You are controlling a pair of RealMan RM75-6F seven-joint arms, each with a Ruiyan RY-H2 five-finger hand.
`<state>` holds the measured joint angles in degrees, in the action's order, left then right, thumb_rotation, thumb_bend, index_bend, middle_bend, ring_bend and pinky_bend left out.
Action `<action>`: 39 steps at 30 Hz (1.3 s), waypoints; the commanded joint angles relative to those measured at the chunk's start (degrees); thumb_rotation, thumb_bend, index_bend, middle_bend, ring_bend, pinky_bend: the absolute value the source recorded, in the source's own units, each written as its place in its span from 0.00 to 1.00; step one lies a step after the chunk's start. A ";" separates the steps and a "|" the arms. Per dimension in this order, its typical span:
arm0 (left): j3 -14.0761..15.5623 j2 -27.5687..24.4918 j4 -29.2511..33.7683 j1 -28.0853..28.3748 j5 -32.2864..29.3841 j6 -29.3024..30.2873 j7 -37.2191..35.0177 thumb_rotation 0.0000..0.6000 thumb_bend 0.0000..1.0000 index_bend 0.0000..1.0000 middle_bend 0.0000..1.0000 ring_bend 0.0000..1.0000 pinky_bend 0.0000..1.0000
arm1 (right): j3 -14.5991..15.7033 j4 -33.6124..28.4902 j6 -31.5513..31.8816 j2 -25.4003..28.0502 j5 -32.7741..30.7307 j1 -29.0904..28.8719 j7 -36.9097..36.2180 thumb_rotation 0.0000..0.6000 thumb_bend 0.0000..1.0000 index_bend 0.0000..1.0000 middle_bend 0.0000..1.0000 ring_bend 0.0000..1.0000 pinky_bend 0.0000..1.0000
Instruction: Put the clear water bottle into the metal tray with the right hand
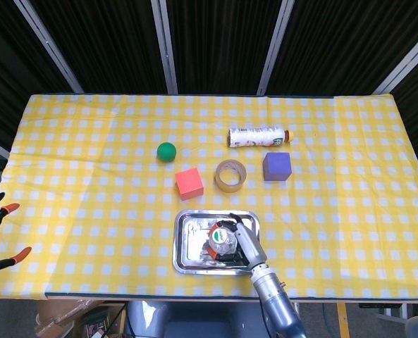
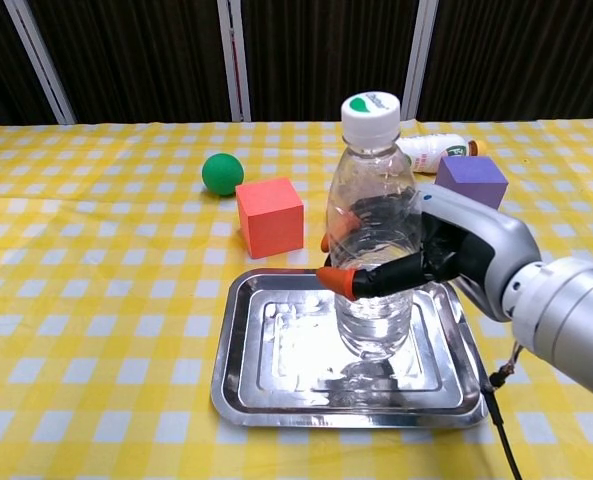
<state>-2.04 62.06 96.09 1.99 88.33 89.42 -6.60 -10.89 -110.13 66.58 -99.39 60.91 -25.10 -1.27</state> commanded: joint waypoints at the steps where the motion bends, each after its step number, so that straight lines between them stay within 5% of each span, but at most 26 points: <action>1: 0.03 0.11 0.01 0.05 0.02 -0.09 0.24 1.00 0.15 0.19 0.02 0.00 0.00 | 0.42 1.07 -0.32 -0.13 0.10 0.47 -1.21 1.00 0.59 0.80 0.62 0.30 0.00; 11: -0.06 0.42 -0.11 0.19 -0.25 -0.34 0.79 1.00 0.15 0.19 0.02 0.00 0.00 | 1.06 4.96 -1.26 -1.93 2.05 1.17 -4.70 1.00 0.59 0.77 0.62 0.30 0.00; 13: -0.06 0.44 -0.13 0.20 -0.27 -0.36 0.80 1.00 0.15 0.19 0.02 0.00 0.00 | 1.27 4.93 -2.00 -1.56 1.96 1.15 -5.08 1.00 0.52 0.64 0.59 0.27 0.00; 17: -0.01 0.54 -0.13 0.25 -0.23 -0.47 0.95 1.00 0.15 0.19 0.02 0.00 0.00 | 2.17 3.98 -7.58 1.26 0.73 0.37 -7.70 1.00 0.23 0.24 0.29 0.08 0.00; 21: 0.02 0.68 -0.06 0.25 -0.15 -0.42 1.32 1.00 0.15 0.19 0.02 0.00 0.00 | 2.20 4.02 -11.42 3.62 1.17 -0.25 -10.67 1.00 0.11 0.07 0.12 0.00 0.00; 28: 0.03 0.94 -0.18 0.36 -0.27 -0.66 1.87 1.00 0.15 0.19 0.02 0.00 0.00 | 2.17 4.81 -12.81 4.59 2.12 0.15 -14.18 1.00 0.09 0.01 0.05 0.00 0.00; 32: -0.02 0.96 -0.29 0.39 -0.39 -0.71 1.77 1.00 0.15 0.19 0.02 0.00 0.00 | 1.31 3.22 -12.65 9.35 3.28 1.14 -16.60 1.00 0.09 0.01 0.03 0.00 0.00; 39: 0.20 0.53 0.13 0.25 0.03 -0.47 0.95 1.00 0.15 0.19 0.02 0.00 0.00 | 1.71 -1.43 -15.49 29.58 0.45 3.39 -16.53 1.00 0.08 0.02 0.03 0.00 0.00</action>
<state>-1.85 62.64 96.16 2.28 88.30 88.85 -5.71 -9.39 -108.42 53.00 -80.29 62.78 -23.33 -17.19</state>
